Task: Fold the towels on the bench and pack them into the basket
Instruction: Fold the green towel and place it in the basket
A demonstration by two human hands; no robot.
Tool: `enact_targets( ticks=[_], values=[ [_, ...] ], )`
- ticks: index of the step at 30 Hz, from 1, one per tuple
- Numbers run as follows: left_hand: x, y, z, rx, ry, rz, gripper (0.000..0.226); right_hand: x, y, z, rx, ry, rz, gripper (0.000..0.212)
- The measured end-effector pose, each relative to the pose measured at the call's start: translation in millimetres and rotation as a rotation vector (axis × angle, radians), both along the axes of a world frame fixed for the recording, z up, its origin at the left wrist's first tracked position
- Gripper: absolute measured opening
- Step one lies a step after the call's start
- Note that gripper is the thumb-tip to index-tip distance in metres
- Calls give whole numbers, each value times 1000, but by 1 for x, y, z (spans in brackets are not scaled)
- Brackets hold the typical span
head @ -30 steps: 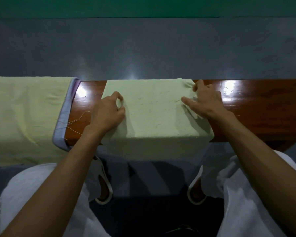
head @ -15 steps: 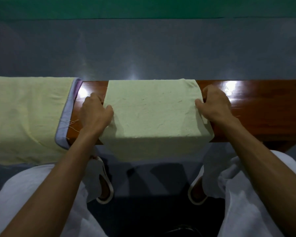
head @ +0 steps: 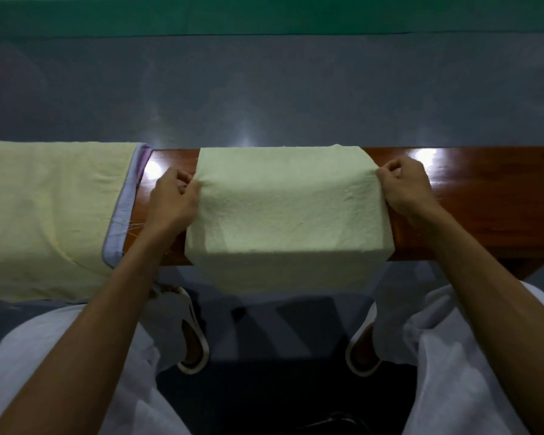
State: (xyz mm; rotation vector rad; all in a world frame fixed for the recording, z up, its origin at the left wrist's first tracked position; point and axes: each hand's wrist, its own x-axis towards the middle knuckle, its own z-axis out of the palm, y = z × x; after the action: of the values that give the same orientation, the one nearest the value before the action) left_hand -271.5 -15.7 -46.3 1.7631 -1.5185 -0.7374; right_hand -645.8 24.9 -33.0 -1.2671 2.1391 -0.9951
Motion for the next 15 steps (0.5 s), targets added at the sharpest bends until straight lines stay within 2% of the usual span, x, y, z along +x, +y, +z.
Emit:
enact_targets(
  ticks=[2, 4, 7, 11, 15],
  values=[
    [4, 1, 2, 66, 125, 4, 22, -3, 3, 0, -14, -170, 4, 14],
    [8, 2, 3, 128, 221, -16, 34, -7, 8, 2, 2, -309, 54, 32],
    [15, 0, 1, 160, 286, -89, 46, -11, 16, 7, 37, -391, 176, 49],
    [23, -5, -2, 204, 284, -169, 46, -15, 18, 3, 89, -339, 272, 45],
    [24, -5, -6, 190, 157, -194, 37, -11, 17, -1, 23, -190, 267, 41]
  ],
)
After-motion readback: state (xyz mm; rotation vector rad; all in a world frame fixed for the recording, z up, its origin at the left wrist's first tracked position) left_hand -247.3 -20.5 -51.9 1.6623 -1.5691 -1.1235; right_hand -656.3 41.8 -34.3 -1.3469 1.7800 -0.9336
